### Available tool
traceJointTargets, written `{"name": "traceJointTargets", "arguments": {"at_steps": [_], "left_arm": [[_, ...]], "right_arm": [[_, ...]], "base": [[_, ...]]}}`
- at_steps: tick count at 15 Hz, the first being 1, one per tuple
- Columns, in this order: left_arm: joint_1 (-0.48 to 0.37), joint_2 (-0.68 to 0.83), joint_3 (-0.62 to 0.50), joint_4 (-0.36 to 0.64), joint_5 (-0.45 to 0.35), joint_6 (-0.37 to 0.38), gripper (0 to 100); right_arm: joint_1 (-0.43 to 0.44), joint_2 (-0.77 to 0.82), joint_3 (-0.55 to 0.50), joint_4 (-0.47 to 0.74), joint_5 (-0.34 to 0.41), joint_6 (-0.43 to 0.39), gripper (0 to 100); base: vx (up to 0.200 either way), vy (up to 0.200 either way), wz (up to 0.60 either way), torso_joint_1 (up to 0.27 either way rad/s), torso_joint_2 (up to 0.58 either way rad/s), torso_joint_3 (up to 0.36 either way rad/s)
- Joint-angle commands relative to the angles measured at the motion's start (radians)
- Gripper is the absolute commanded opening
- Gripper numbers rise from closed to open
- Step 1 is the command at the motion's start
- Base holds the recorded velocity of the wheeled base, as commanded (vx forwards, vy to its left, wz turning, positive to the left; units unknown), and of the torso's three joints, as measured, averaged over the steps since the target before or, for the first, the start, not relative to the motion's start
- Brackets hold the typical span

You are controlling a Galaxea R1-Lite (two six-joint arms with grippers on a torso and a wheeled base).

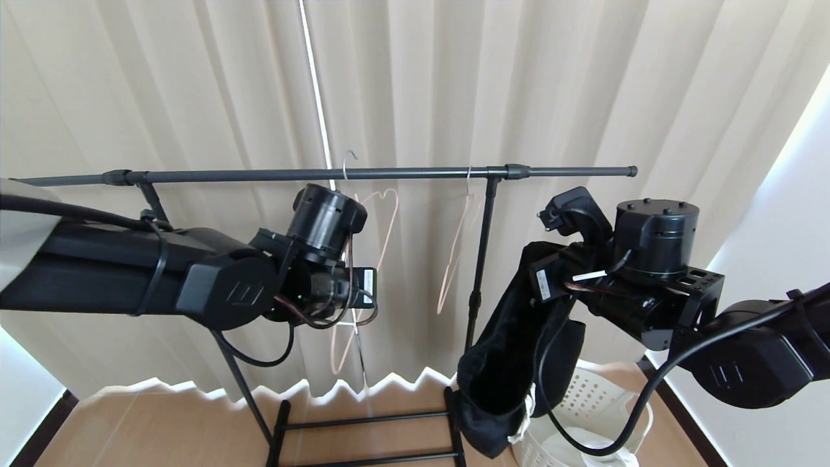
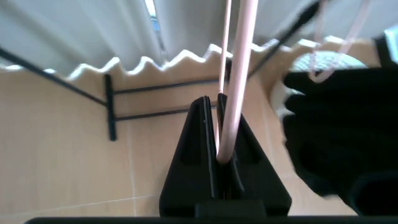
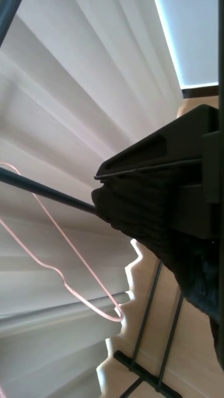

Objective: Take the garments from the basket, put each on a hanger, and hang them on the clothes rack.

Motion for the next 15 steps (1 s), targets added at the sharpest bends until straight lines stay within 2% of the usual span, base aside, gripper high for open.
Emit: {"name": "traceJointTargets", "arguments": {"at_steps": [1,2,3,4,5,6,7,8,10,14,15], "left_arm": [[0.033,-0.088,0.128,-0.079,-0.118,0.075,0],[0.056,-0.109,0.191,-0.164,-0.193,0.127,0],[0.067,-0.115,0.236,-0.237,-0.233,0.153,0],[0.084,-0.117,0.308,-0.378,-0.260,0.187,0],[0.104,-0.117,0.360,-0.467,-0.263,0.228,0],[0.116,-0.120,0.395,-0.507,-0.268,0.265,0],[0.128,-0.154,0.461,-0.555,-0.314,0.314,0],[0.133,-0.181,0.495,-0.564,-0.369,0.329,0],[0.182,-0.263,0.572,-0.565,-0.524,0.443,0],[0.229,-0.335,0.660,-0.564,-0.648,0.575,0],[0.254,-0.341,0.688,-0.565,-0.702,0.662,0]], "right_arm": [[0.000,0.000,0.000,0.000,0.000,-0.001,0],[-0.003,0.000,0.000,0.000,0.000,-0.001,0],[-0.004,-0.002,0.000,0.000,0.000,-0.001,0],[-0.009,0.000,-0.005,0.000,0.000,-0.001,0],[-0.020,0.003,-0.008,0.000,0.000,-0.002,0],[-0.020,0.007,-0.009,0.000,0.000,-0.004,0],[-0.023,0.010,-0.009,0.000,-0.001,-0.004,0],[-0.023,0.010,-0.011,0.000,-0.003,-0.005,0],[-0.033,0.018,-0.034,0.001,-0.024,-0.007,0],[-0.053,0.027,-0.063,0.004,-0.060,-0.014,0],[-0.059,0.035,-0.077,0.007,-0.084,-0.014,0]], "base": [[0.000,0.000,0.00,0.000,0.00,0.000],[0.000,0.000,0.00,0.000,0.00,0.000],[0.000,0.000,0.00,0.000,0.00,0.000],[0.000,0.000,0.00,0.000,0.00,0.000],[0.000,0.000,0.00,0.000,0.00,0.000],[0.000,0.000,0.00,0.000,0.00,0.000],[0.000,0.000,0.00,0.000,0.00,0.000],[0.000,0.000,0.00,0.000,0.00,0.000],[0.000,0.000,0.00,0.000,0.00,0.000],[0.000,0.000,0.00,0.000,0.00,0.000],[0.000,0.000,0.00,0.000,0.00,0.000]]}}
